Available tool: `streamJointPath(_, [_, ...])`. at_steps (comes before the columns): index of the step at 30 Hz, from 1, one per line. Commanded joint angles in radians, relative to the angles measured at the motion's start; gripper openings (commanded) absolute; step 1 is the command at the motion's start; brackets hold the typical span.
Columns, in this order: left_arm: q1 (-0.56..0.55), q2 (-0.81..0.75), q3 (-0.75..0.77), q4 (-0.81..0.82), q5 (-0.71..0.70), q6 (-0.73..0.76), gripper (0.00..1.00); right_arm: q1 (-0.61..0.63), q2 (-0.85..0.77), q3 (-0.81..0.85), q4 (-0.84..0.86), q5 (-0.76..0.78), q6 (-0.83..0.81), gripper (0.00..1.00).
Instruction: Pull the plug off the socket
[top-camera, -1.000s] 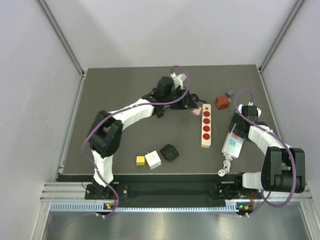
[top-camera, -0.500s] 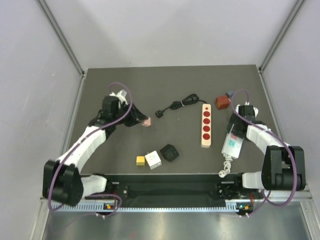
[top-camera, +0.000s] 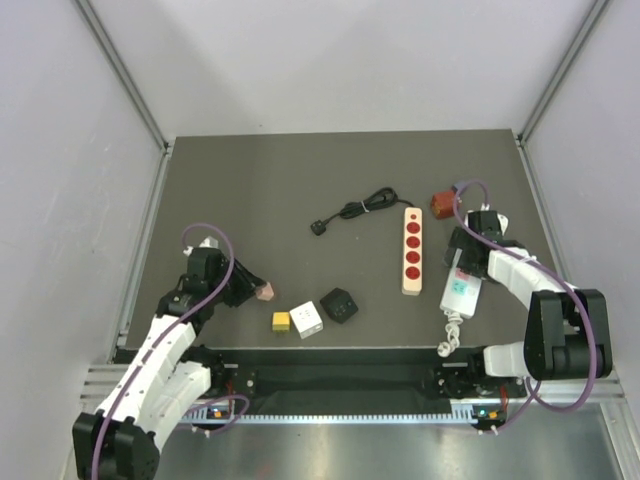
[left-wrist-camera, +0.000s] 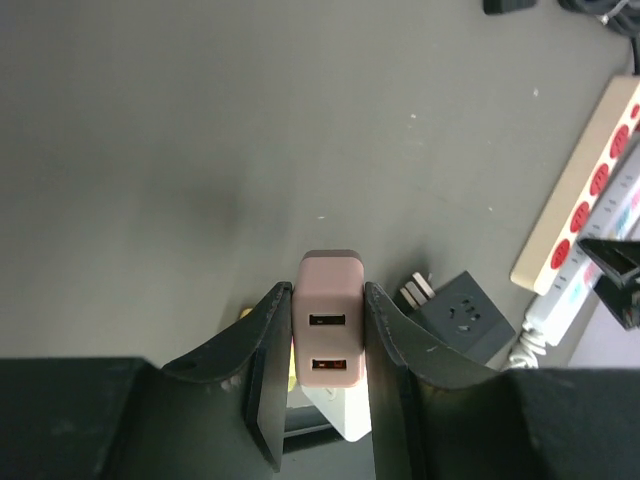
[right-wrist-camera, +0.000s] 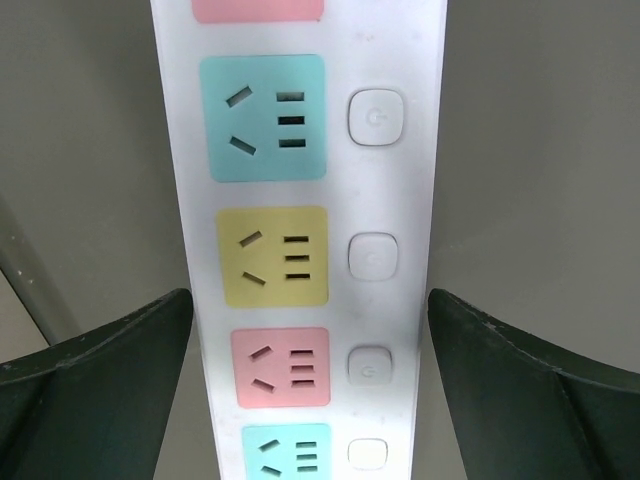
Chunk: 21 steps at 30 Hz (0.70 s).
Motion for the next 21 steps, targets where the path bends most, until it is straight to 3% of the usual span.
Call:
streamJointPath(1, [0.007, -0.054, -0.024, -0.057, -0.089, -0.051, 0.00, 0.017, -0.005, 0.036, 0.005, 0.030, 0.000, 1.00])
streamJointPath(6, [0.007, -0.060, -0.060, -0.044, -0.140, -0.072, 0.00, 0.026, -0.019, 0.033, 0.008, 0.039, 0.001, 1.00])
streamJointPath(14, [0.007, 0.014, -0.129, 0.084, -0.098, -0.060, 0.00, 0.034, -0.065, 0.018, 0.025, 0.047, 0.003, 1.00])
streamJointPath(17, [0.007, 0.003, -0.125, 0.058, -0.110, -0.039, 0.18, 0.037, -0.061, 0.021, 0.025, 0.044, 0.003, 1.00])
streamJointPath(18, [0.007, -0.001, -0.122, 0.050, -0.120, -0.033, 0.32, 0.039, -0.058, 0.021, 0.023, 0.044, 0.001, 1.00])
streamJointPath(21, [0.007, -0.023, -0.117, 0.016, -0.146, -0.032, 0.55, 0.042, -0.053, 0.024, 0.022, 0.042, 0.000, 1.00])
